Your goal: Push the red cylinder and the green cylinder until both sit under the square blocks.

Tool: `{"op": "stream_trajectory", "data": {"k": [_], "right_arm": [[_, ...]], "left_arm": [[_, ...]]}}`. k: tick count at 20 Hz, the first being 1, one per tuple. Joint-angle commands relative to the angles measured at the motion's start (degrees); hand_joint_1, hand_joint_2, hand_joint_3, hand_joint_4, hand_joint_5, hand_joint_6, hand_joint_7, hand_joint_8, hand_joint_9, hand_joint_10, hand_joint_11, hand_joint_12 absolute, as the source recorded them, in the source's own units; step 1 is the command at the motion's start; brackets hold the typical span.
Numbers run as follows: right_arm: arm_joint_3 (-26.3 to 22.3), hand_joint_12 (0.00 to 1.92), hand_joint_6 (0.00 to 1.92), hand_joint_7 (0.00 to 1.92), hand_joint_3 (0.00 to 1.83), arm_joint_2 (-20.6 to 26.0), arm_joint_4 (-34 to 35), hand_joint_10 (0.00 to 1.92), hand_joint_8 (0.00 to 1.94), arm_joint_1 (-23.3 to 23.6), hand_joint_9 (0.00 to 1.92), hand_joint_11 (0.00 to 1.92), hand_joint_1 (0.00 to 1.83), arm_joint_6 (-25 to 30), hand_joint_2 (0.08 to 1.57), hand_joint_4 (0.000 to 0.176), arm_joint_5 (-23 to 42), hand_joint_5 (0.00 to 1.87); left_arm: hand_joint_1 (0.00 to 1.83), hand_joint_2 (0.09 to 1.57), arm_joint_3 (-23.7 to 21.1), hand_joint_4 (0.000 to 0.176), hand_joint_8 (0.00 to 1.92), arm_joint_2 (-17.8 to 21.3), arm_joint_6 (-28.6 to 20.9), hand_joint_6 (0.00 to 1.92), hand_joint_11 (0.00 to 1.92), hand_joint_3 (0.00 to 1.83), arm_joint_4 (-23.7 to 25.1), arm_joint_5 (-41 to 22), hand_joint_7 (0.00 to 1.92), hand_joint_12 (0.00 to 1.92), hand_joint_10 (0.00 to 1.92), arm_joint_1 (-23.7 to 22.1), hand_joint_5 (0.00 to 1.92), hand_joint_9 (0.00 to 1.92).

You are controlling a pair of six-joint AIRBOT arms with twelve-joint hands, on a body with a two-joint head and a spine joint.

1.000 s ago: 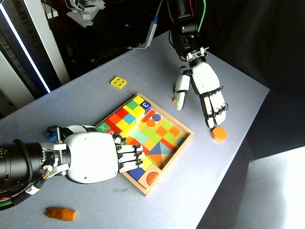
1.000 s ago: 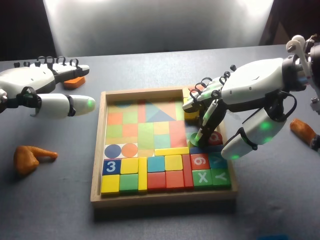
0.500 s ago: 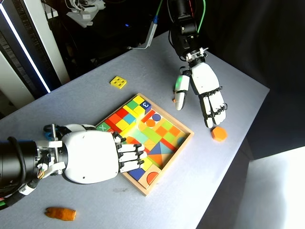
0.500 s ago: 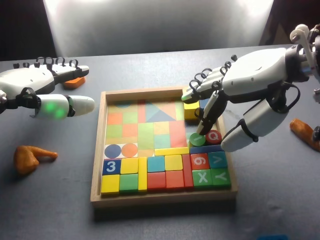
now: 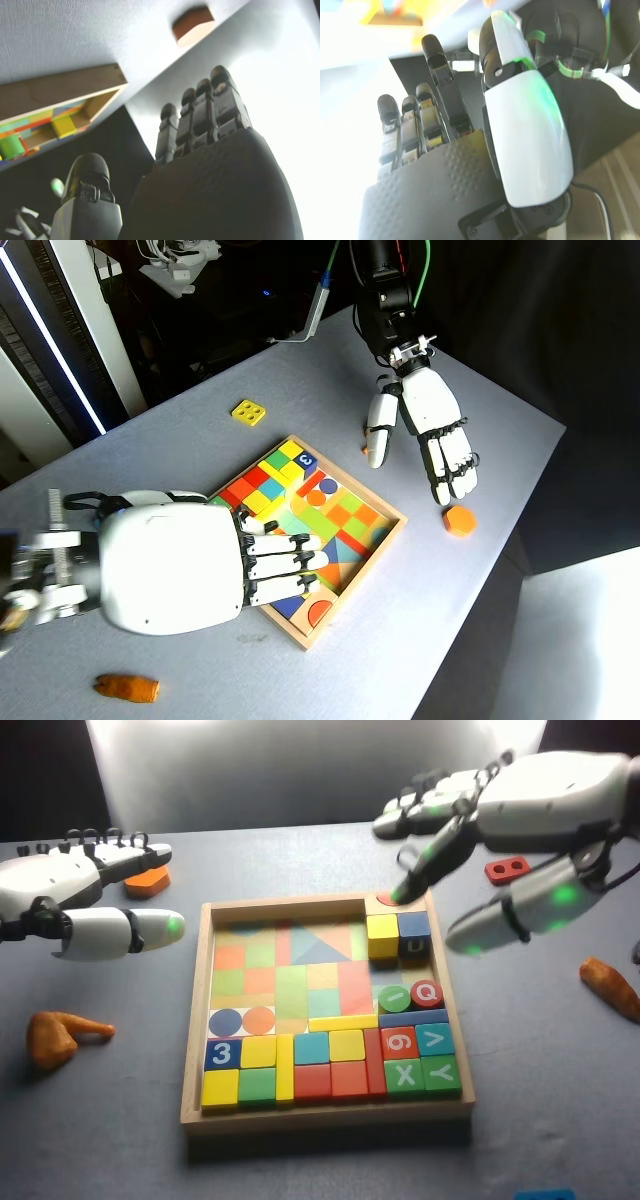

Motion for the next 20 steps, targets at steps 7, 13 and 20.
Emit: {"op": "stream_trajectory", "data": {"k": [7,13,20], "right_arm": [[-2.58,0.21,0.00,0.17,0.00,5.89,40.56,0.01,0.00,-8.33,0.07,0.00,0.55,-23.43,1.16,0.000,11.47,0.44],[-6.24,0.53,0.02,0.15,0.02,10.31,66.14,0.05,0.01,-19.13,0.03,0.00,0.51,-34.33,1.31,0.064,31.50,0.18],[-11.19,1.13,0.01,0.26,0.00,15.57,78.21,0.22,0.04,-28.32,0.12,0.00,0.65,-38.53,1.32,0.054,48.19,0.08]], "left_arm": [[0.05,1.18,-7.98,0.138,0.00,6.75,-1.71,0.00,0.01,0.00,-1.00,-25.07,0.00,0.00,0.00,2.36,0.07,0.00],[0.11,1.21,-14.42,0.176,0.01,12.53,-4.10,0.00,0.05,0.00,-0.97,-41.20,0.11,0.03,0.01,6.39,0.14,0.04],[0.14,1.28,-19.53,0.136,0.00,17.05,-4.73,0.00,0.00,0.00,-0.22,-54.24,0.19,0.43,0.00,10.57,0.09,0.20]]}}
